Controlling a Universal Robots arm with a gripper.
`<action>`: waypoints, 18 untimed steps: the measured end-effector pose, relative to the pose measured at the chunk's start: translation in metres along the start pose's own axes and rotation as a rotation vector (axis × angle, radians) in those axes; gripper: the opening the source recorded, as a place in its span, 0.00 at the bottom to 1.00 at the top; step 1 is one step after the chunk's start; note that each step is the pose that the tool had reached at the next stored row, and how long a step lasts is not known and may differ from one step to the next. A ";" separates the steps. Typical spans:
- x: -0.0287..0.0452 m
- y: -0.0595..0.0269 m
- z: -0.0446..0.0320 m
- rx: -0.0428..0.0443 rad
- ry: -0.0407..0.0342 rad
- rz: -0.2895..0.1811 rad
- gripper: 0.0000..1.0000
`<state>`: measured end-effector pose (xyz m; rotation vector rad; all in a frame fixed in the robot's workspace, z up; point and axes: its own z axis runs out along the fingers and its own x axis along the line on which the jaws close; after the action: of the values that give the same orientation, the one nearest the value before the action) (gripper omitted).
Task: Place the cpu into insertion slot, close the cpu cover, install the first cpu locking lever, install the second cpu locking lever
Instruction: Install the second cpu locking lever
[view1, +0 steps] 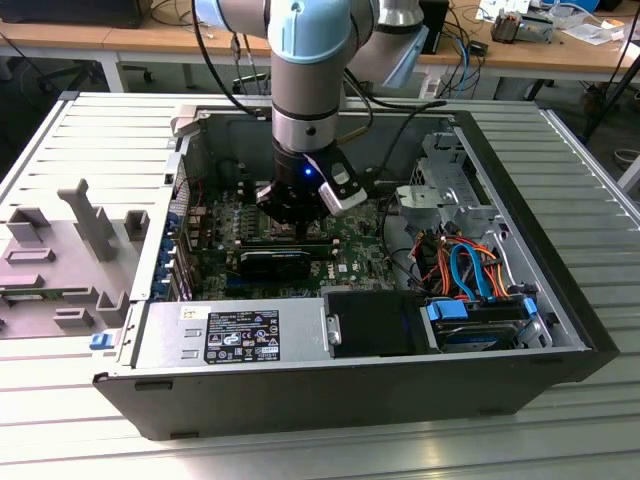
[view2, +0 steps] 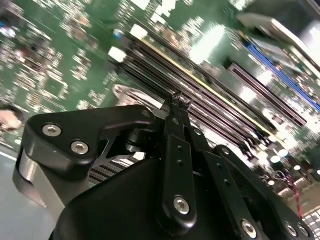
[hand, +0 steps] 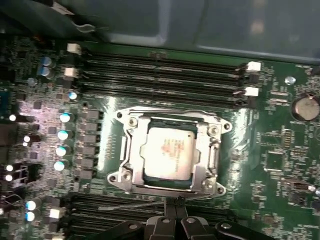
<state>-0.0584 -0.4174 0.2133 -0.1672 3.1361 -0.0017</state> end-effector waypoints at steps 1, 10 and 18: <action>0.0031 0.0003 0.0001 -0.0006 -0.0002 0.000 0.11; 0.0294 -0.0019 0.0008 -0.0042 -0.0017 -0.004 0.11; 0.0427 -0.0005 0.0026 -0.0128 -0.0027 -0.022 0.11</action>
<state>-0.1008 -0.4224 0.2107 -0.2011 3.1321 0.0186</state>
